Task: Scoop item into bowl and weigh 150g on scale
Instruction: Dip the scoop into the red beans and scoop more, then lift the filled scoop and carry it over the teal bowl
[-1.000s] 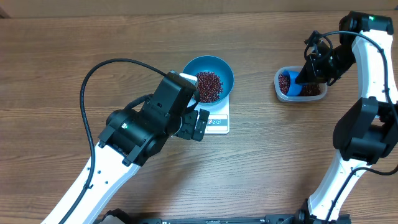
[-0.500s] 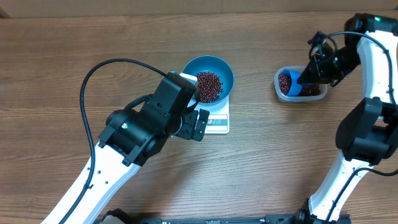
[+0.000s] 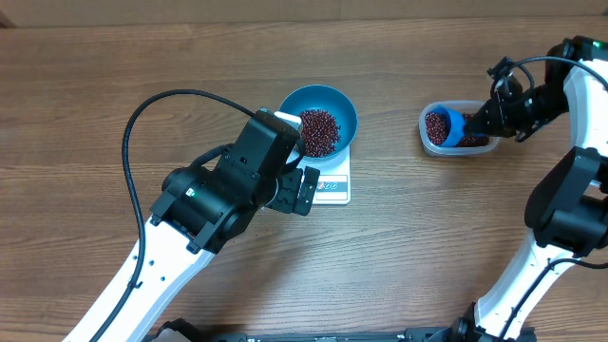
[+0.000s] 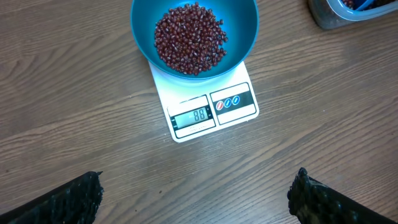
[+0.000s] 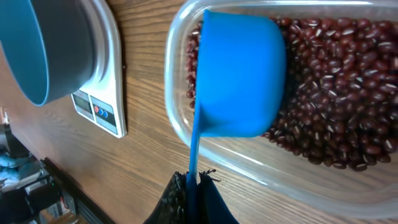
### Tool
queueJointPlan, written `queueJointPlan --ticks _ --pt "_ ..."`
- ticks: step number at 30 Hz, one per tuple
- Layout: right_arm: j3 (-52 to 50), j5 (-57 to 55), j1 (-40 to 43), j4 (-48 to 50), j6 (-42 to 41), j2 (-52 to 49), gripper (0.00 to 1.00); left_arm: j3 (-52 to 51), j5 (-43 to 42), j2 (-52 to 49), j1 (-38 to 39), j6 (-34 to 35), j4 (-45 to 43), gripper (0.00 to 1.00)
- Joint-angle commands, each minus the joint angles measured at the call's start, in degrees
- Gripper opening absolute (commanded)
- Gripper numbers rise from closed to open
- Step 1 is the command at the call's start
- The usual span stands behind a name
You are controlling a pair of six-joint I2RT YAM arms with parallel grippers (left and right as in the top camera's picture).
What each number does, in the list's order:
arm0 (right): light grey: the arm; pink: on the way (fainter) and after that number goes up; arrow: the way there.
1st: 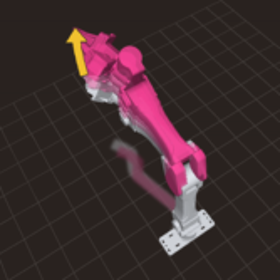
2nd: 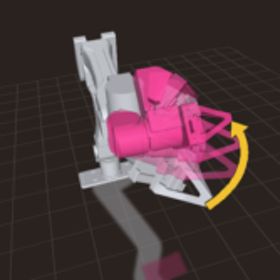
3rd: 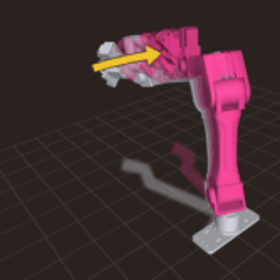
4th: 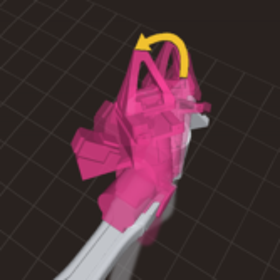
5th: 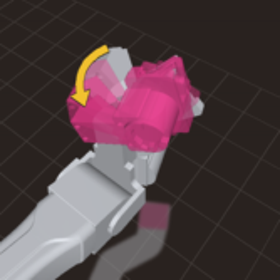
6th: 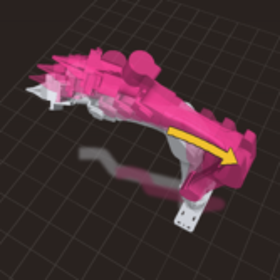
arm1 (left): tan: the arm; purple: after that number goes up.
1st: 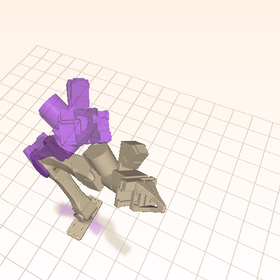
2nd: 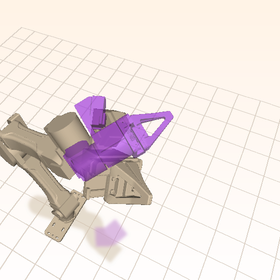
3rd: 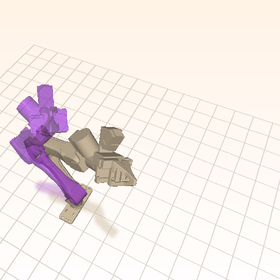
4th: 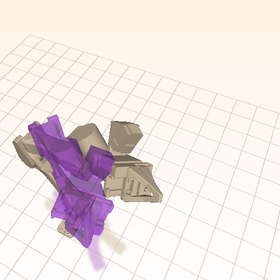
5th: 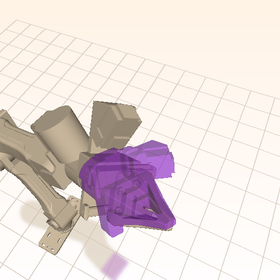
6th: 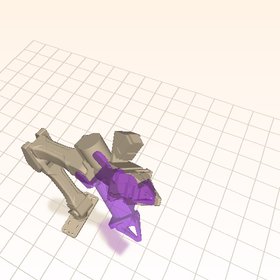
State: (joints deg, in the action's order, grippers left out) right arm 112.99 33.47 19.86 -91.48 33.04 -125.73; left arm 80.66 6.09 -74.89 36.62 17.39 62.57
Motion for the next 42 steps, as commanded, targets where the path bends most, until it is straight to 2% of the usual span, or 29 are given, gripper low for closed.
queueJointPlan --ticks 1,9,28,31,36,42 --pt "-0.92 0.74 1.09 0.79 -0.63 0.68 0.04 0.5 0.48 -0.11 -0.24 -0.48 -0.17 1.0" --pt "-0.94 5.11 4.81 0.39 0.35 0.68 0.04 0.5 0.48 -0.11 -0.24 -0.48 -0.17 1.0" --pt "-5.79 15.43 11.56 -0.87 7.61 0.66 0.04 0.5 0.48 -0.11 -0.24 -0.48 -0.17 0.99" --pt "-5.79 19.21 12.79 -2.19 10.69 0.66 0.04 0.5 0.48 -0.11 -0.24 -0.48 -0.17 0.99" --pt "-5.29 21.88 12.94 -5.66 12.72 0.7 0.04 0.5 0.48 -0.11 -0.24 -0.48 -0.17 0.99" --pt "-2.51 24.11 9.84 -5.64 12.9 5.27 0.04 0.5 0.48 -0.11 -0.24 -0.48 -0.17 0.99"
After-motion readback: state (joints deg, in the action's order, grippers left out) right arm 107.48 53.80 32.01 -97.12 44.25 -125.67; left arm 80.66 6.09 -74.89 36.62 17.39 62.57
